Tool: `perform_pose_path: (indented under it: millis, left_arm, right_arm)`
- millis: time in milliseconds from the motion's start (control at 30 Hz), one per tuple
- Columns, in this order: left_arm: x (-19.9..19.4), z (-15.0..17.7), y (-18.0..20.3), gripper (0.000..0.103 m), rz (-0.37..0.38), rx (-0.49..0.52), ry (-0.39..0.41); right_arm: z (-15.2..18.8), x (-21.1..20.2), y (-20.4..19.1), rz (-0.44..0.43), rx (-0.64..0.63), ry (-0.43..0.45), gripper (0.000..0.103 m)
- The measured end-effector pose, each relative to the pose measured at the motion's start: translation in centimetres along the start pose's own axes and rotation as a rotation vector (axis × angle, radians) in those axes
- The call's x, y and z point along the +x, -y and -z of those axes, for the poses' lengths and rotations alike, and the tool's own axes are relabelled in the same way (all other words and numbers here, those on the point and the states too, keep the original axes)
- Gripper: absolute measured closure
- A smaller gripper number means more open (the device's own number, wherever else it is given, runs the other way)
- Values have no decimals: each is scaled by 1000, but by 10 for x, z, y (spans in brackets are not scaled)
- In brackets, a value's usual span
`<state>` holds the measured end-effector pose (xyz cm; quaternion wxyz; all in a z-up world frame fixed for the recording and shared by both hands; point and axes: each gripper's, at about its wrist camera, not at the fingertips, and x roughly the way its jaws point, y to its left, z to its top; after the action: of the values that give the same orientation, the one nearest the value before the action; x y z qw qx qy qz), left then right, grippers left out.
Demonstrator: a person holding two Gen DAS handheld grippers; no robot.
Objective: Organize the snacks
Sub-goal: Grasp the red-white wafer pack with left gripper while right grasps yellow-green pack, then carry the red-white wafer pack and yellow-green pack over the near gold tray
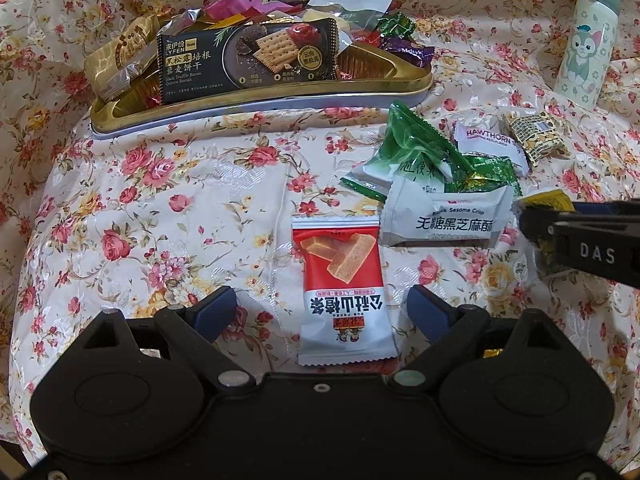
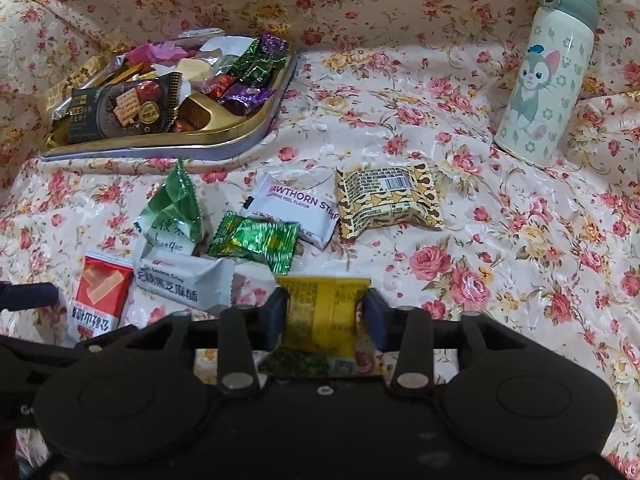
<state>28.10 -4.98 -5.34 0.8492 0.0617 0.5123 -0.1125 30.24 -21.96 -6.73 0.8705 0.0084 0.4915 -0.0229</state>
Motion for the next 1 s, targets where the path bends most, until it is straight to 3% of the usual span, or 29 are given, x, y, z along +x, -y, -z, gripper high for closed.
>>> perform_pose_path:
  millis: [167,367,433,500,567,1000]
  left_arm:
    - [-3,-6,-2,28,8,6,0]
    - [1,-10,3,29,-2,23,-1]
    - [2,-12,6,36,5,22,2]
    - [1,-14,8,55,14,26,12]
    - [-1,-15,9,58,21,22,8]
    - [-45,9,8,59,18,-12,29]
  right_arm:
    - [9,-8,10,-16,49,1,68]
    - [26,-23,27,-41,130,2,68]
    - [32,-29,34,-51,162,2,68]
    - [38,-35,39,-63,193,7,69]
    - [45,-43,44,-70,219,15,69]
    - [82,-94,54,-108,295,71,69]
